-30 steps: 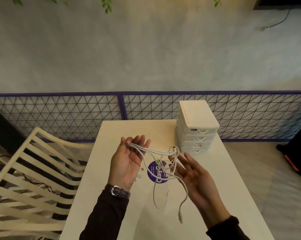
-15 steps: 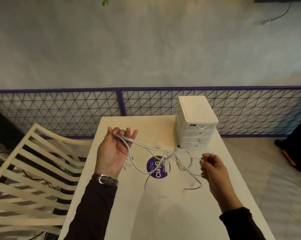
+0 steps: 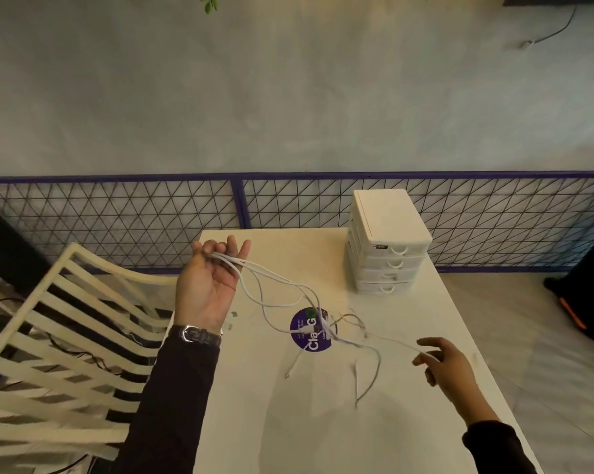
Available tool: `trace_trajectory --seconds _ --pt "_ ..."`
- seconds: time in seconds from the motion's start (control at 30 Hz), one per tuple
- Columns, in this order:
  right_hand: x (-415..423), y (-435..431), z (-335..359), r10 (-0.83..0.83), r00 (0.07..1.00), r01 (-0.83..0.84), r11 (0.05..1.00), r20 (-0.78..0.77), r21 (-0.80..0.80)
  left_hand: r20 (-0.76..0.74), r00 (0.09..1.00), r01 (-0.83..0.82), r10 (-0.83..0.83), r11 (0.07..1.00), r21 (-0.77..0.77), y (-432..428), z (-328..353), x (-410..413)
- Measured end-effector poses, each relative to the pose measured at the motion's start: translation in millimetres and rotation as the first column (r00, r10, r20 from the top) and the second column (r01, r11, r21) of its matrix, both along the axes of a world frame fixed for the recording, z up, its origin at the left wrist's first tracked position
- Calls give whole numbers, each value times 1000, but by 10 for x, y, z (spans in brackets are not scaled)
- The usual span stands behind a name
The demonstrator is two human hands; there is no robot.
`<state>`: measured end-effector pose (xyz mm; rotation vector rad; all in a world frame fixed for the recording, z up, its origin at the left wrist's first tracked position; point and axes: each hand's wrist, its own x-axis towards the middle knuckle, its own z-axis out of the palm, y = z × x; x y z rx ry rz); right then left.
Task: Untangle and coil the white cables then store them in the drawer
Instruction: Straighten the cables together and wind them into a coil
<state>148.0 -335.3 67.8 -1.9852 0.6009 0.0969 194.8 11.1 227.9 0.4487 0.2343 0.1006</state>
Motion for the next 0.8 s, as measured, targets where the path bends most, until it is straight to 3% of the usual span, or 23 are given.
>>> trace_trajectory --seconds 0.13,0.27,0.4,0.5,0.57,0.67,0.8 --pt "-51 65 70 134 990 -139 976 -39 -165 -6 1000 30 -30 998 -49 -92 10 21" --pt "-62 185 201 418 871 -486 809 -260 -330 5 997 76 -76 997 -5 -254 38 27" --pt "-6 631 659 581 812 -540 786 60 -301 14 991 134 -135 990 45 -457 49 27" --pt "10 986 1150 530 761 -508 846 373 -166 7 977 209 -213 966 152 -588 55 -35" --pt "32 1157 1388 482 720 -514 854 499 -82 -7 959 273 -283 915 296 -664 57 -86" --pt "104 1366 1598 438 718 -540 841 542 35 -36 925 344 -379 790 508 -720 23 -142" --pt "199 1542 1644 451 773 -566 808 447 164 -93 868 392 -488 558 732 -717 -16 -222"
